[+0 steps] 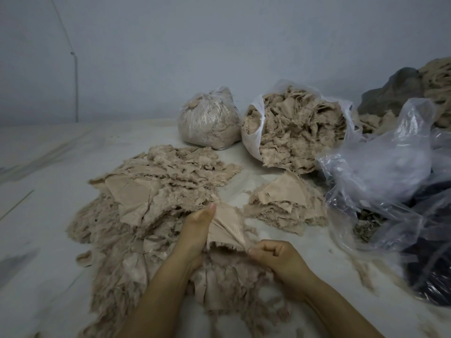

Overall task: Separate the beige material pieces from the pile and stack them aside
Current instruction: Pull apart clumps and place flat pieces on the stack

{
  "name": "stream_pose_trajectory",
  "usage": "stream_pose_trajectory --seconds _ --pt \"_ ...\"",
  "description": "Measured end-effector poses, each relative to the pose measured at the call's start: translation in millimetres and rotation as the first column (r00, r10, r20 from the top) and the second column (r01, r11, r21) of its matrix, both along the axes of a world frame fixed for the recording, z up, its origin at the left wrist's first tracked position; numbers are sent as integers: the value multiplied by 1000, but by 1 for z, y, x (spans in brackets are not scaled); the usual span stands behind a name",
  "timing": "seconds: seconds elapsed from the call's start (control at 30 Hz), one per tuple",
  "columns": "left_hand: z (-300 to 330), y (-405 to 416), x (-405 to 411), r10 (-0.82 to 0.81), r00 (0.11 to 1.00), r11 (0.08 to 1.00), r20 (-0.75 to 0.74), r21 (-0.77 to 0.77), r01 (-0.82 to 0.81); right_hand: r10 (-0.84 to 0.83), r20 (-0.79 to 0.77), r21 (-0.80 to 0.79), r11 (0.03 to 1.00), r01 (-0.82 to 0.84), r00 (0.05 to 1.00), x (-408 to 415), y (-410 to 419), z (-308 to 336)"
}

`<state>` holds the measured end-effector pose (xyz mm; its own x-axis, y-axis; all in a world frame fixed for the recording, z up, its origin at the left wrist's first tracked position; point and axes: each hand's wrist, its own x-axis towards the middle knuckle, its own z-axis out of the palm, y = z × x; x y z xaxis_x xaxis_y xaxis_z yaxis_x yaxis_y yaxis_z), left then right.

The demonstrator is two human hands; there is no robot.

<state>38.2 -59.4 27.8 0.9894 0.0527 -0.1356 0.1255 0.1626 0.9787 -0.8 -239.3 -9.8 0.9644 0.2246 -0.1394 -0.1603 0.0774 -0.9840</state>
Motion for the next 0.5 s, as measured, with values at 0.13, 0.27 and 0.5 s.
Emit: stream_pose_trajectory --seconds 0.13,0.27,0.5 --pt "3 18 9 168 984 986 -53 7 -167 66 38 -175 983 -59 997 -4 -22 -4" --pt "8 13 8 5 999 998 35 64 -7 281 231 -616 783 -83 931 -2 -31 10" --pt "-1 -17 -2 -258 957 961 134 136 240 -87 319 -271 946 179 944 5 4 30"
